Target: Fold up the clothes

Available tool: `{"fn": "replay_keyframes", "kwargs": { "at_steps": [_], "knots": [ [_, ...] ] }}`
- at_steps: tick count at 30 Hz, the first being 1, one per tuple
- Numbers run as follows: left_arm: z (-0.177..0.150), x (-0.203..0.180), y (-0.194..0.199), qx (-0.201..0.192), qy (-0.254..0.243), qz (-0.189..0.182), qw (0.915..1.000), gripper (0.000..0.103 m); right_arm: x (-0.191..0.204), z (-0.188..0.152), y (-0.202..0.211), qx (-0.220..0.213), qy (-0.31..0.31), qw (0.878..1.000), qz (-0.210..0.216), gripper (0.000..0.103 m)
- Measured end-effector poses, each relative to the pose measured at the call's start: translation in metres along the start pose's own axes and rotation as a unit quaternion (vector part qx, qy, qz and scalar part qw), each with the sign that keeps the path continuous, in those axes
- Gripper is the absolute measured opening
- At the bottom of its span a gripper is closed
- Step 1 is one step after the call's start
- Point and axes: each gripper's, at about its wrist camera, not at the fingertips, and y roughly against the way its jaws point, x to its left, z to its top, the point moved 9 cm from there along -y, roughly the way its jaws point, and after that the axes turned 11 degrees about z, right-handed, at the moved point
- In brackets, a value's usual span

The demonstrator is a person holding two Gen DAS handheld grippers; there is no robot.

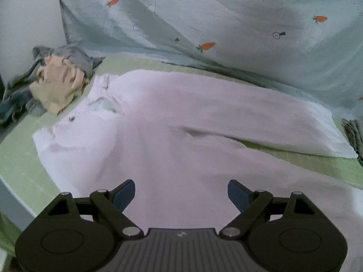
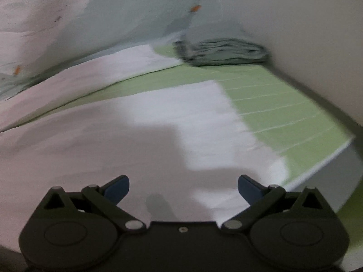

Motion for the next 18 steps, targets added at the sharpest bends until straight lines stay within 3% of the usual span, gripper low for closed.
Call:
{"fn": "replay_keyframes", "kwargs": {
  "at_steps": [4,7,15,18],
  "knots": [
    [-0.010,-0.012,0.012,-0.003,-0.007,0.008,0.9999,0.089,-0.038,0.001,-0.001,0.001,-0.029,0.999,-0.023,0.103],
    [-0.013,-0.016,0.016,-0.002,-0.005,0.011,0.9999,0.089,-0.053,-0.003,-0.009,0.010,-0.047,0.999,-0.012,0.103],
    [-0.019,-0.007,0.028,-0.003,0.007,0.030,0.9995,0.089,-0.047,-0.002,-0.021,0.030,-0.026,0.999,-0.010,0.102],
    [-0.020,0.005,0.026,0.002,0.022,0.039,0.9990,0.089,-0.049,-0.001,-0.020,0.031,-0.034,0.999,-0.019,0.093]
  ]
}}
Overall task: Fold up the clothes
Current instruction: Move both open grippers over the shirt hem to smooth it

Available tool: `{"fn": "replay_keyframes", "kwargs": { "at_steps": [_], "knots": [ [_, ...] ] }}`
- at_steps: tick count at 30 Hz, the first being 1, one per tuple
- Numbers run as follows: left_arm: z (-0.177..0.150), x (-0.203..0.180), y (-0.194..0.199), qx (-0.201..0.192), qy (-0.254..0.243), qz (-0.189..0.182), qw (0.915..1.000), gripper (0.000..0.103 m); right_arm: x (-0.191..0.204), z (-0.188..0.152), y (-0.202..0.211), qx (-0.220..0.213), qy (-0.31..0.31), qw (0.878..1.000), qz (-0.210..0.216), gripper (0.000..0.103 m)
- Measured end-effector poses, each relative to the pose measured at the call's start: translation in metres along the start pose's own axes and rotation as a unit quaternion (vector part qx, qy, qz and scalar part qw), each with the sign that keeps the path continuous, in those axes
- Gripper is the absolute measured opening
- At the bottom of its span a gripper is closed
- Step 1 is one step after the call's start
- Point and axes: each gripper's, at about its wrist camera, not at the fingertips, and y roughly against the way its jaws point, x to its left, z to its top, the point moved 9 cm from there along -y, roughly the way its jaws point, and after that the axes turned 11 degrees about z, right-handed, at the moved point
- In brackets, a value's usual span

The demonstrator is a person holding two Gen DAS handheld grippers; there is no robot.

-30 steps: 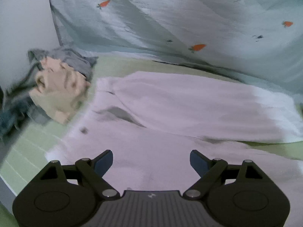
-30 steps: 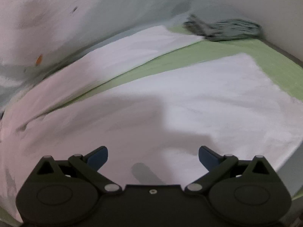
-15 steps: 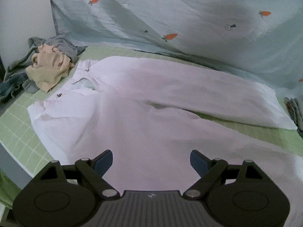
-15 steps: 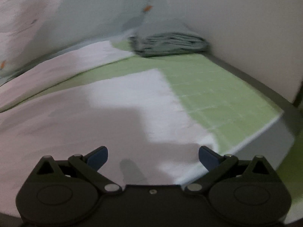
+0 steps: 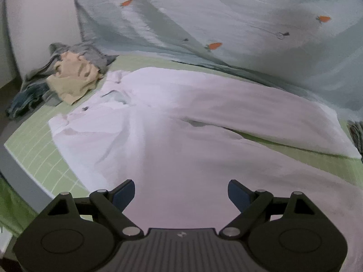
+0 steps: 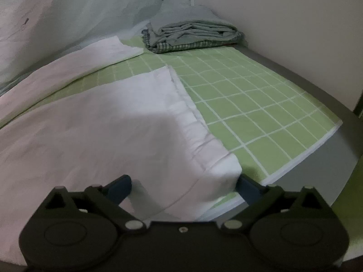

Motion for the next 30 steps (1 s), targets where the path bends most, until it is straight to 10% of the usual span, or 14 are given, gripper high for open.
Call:
{"fn": "replay_keyframes", "kwargs": {
  "at_steps": [7,10,15,22,30],
  "knots": [
    [0.011,0.053,-0.020,0.009,0.041,0.044,0.9981,0.089,-0.009,0.005,0.009,-0.003,-0.025,1.000,0.002,0.032],
    [0.021,0.084,-0.033,0.016,0.073,0.067,0.9950,0.089,-0.001,0.008,0.010,-0.001,-0.020,1.000,0.007,0.026],
    [0.036,0.134,-0.057,0.028,0.125,0.083,0.9883,0.088,0.010,0.007,0.010,-0.004,-0.059,0.998,0.011,0.027],
    [0.048,0.181,-0.108,0.060,0.132,0.096,0.9848,0.089,0.028,-0.004,0.005,-0.017,-0.149,0.988,0.024,0.065],
    [0.064,0.222,-0.177,0.097,0.129,0.091,0.9828,0.089,0.054,-0.011,0.003,-0.066,-0.294,0.953,0.041,0.078]
  ]
}}
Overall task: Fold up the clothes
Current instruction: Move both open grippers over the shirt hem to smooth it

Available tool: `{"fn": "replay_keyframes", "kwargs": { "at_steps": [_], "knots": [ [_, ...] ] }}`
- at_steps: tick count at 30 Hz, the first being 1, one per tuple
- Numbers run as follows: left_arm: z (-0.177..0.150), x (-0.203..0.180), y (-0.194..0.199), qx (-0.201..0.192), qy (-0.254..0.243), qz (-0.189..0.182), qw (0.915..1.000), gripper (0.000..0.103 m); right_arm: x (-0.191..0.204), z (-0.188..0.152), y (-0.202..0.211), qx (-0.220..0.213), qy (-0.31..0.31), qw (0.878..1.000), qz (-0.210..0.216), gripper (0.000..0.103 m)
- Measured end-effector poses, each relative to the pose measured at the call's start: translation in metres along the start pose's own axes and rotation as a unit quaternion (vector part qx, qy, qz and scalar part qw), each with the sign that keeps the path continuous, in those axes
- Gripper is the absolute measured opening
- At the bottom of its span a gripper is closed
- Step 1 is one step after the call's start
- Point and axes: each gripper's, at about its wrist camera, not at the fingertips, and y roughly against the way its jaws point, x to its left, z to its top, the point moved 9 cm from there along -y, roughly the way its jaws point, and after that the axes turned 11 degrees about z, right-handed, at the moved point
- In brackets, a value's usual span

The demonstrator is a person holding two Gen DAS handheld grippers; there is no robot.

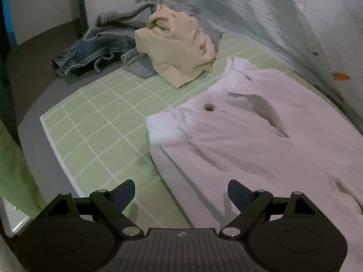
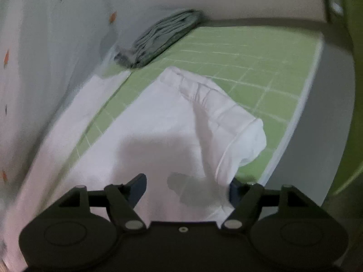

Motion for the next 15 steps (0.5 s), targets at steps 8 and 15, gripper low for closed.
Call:
{"fn": "replay_keyframes", "kwargs": {
  "at_steps": [8,15],
  "knots": [
    [0.024,0.002,-0.051,0.044,0.017,-0.022,0.9987,0.089,0.019,-0.019,-0.006,-0.015,-0.003,1.000,-0.016,0.085],
    [0.032,-0.006,-0.049,0.017,0.050,-0.029,0.9982,0.034,0.018,-0.013,-0.008,-0.004,0.006,0.999,-0.031,0.016]
  ]
}}
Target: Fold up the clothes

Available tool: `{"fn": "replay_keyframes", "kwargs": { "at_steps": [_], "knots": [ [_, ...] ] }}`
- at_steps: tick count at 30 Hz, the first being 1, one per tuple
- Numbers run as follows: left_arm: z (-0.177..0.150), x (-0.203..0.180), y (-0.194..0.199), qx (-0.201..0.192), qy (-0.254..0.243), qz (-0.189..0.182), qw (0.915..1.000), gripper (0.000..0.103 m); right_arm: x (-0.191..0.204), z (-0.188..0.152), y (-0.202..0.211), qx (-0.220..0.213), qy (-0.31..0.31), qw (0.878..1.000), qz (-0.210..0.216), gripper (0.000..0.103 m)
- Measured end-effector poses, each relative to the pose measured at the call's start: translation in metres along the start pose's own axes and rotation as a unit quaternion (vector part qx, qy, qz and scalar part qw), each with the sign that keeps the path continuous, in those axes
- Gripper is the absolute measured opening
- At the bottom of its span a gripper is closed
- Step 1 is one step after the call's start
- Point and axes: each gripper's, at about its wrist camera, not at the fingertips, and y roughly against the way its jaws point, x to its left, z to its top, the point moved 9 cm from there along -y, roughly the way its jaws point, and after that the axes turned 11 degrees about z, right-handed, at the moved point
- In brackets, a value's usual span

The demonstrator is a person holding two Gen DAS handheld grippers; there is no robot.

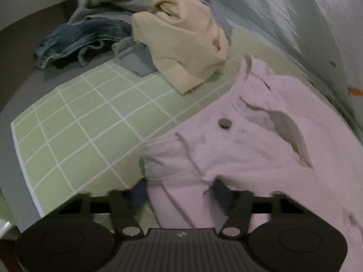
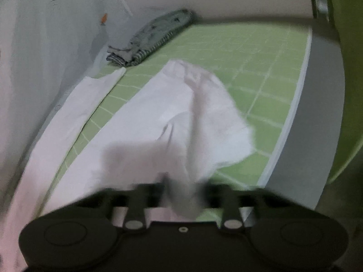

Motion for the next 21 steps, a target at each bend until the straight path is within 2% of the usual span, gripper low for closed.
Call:
{"fn": "replay_keyframes", "kwargs": {
  "at_steps": [1,3,7,12,14,17,19,21],
  "knots": [
    [0.001,-0.001,0.003,-0.003,0.011,-0.009,0.9999,0.024,0.005,0.005,0.004,-0.010,0.007,1.000,0.006,0.014],
    [0.005,-0.003,0.011,-0.014,0.021,-0.007,0.9997,0.016,0.015,0.018,0.015,-0.036,0.003,0.999,0.027,0.013],
    [0.020,-0.007,0.050,-0.055,0.014,0.013,0.9983,0.013,0.037,0.058,0.046,-0.099,-0.047,0.990,0.090,0.011],
    [0.037,0.000,0.124,-0.121,-0.015,0.029,0.9921,0.012,0.064,0.098,0.094,-0.148,-0.029,0.979,0.134,0.010],
    [0.040,0.005,0.145,-0.135,-0.017,0.040,0.9898,0.012,0.071,0.110,0.114,-0.166,-0.028,0.974,0.151,0.010],
    [0.035,0.011,0.145,-0.132,-0.005,0.053,0.9899,0.012,0.074,0.115,0.116,-0.167,0.008,0.974,0.155,0.010],
    [0.027,0.009,0.133,-0.113,0.007,0.059,0.9919,0.011,0.069,0.112,0.097,-0.154,-0.013,0.976,0.156,0.010],
    [0.026,0.005,0.137,-0.115,0.018,0.051,0.9919,0.011,0.068,0.112,0.081,-0.149,-0.051,0.973,0.168,0.010]
  ]
}}
